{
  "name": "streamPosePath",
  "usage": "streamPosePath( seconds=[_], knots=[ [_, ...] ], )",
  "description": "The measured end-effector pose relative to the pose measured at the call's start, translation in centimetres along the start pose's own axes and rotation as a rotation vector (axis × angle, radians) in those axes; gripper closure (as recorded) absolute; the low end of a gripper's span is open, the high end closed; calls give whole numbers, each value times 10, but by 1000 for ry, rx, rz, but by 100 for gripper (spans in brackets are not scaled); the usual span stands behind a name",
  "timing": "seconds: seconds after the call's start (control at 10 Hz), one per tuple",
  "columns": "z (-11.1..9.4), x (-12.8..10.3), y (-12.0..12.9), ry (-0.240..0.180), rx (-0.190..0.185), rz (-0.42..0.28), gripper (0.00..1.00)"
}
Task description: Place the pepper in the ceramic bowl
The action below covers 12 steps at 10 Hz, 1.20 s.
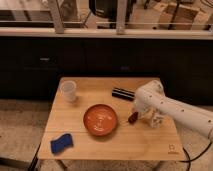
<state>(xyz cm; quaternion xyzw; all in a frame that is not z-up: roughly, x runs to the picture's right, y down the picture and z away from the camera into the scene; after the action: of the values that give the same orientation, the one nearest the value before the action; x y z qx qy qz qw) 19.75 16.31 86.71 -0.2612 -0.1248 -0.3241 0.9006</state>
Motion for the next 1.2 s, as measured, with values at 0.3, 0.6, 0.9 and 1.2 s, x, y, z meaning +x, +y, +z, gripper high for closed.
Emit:
streamPosePath(
  seconds=[0.3,0.6,0.9,1.2],
  knots=[
    [-7,-2,-5,5,0,-15,100],
    [-24,-16,-26,19,2,-67,100],
    [-37,-27,-44,29,4,-97,100],
    [-39,-30,-47,38,2,-129,100]
  ],
)
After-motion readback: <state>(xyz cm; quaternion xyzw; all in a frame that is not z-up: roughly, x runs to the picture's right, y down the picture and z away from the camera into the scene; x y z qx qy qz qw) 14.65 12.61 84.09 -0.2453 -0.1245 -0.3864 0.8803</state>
